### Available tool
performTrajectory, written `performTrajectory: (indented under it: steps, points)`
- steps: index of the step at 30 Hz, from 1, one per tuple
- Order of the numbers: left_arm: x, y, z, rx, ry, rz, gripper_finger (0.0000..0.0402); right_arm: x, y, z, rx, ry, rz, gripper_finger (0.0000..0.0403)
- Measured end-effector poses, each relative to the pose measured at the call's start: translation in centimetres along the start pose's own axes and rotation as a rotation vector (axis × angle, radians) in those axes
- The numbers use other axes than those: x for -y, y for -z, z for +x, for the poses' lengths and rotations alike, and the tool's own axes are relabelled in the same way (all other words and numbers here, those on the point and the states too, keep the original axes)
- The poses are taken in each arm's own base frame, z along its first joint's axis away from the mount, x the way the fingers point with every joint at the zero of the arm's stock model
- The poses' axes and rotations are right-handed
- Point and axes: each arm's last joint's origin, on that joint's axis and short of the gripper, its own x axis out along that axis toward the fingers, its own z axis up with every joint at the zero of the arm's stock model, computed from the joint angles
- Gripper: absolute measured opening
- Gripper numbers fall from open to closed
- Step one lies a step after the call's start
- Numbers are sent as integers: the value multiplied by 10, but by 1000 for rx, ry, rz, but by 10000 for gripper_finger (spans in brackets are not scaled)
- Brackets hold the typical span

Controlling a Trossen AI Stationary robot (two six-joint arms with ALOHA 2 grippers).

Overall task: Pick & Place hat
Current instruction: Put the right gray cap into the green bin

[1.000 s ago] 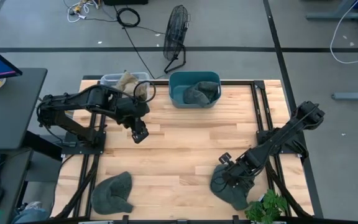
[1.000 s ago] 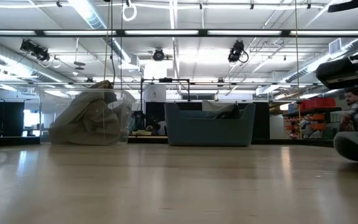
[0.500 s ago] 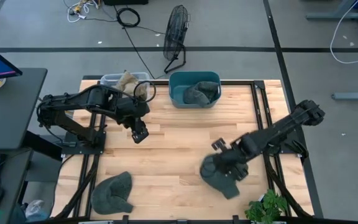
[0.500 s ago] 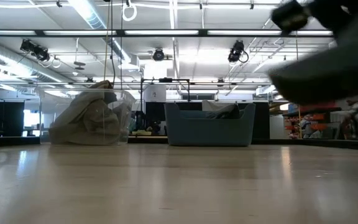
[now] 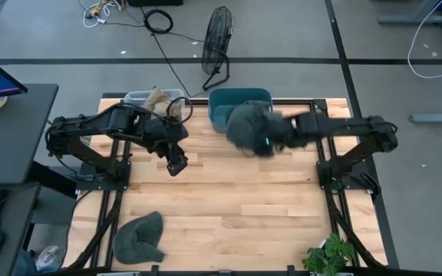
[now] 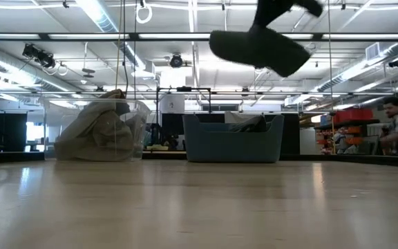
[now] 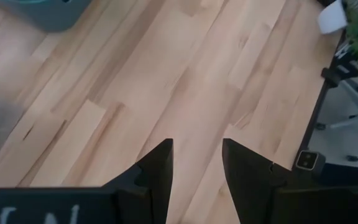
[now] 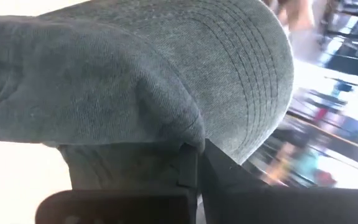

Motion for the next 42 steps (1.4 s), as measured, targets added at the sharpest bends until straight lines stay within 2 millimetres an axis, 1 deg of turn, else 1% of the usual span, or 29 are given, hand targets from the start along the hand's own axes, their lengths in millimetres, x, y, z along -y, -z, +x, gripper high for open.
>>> performTrajectory:
  steps: [2, 5, 9, 11, 15, 21, 23, 26, 29, 32, 36, 39, 42]
  points:
    - [0, -1, 0, 6, 4, 8, 142, 12, 19, 14, -61, 14, -74, 2]
    - [0, -1, 0, 6, 4, 44, 142, 23, 43, 35, -93, -15, -146, 2]
    - [0, -1, 0, 8, 3, 57, 142, 33, 67, 60, -105, -39, -98, 2]
    - [0, -1, 0, 16, -3, 58, 142, 35, 73, 73, -73, -65, -91, 2]
    - [0, -2, 0, 30, -22, 57, 142, 39, 79, 103, -27, -96, -118, 1]
    - [0, -2, 0, 35, -24, 53, 142, 52, 81, 155, -68, -16, -104, 1]
    - [0, -2, 0, 35, -24, 47, 142, 52, 81, 170, -79, -17, -121, 1]
    - [0, -2, 0, 36, -24, 47, 142, 46, 80, 189, -82, -73, -165, 1]
    - [0, -2, 0, 36, -24, 47, 142, 35, 81, 202, -79, -173, -200, 1]
    - [0, -2, 0, 36, -24, 47, 142, 27, 81, 210, -42, -247, -210, 2]
    - [0, -2, 0, 37, -23, 47, 142, 26, 78, 216, 2, -247, -124, 15]
    - [0, -2, 0, 36, -23, 47, 142, 29, 77, 217, 21, -210, -34, 36]
    - [0, -2, 0, 36, -23, 47, 142, 30, 77, 217, 19, -205, -10, 60]
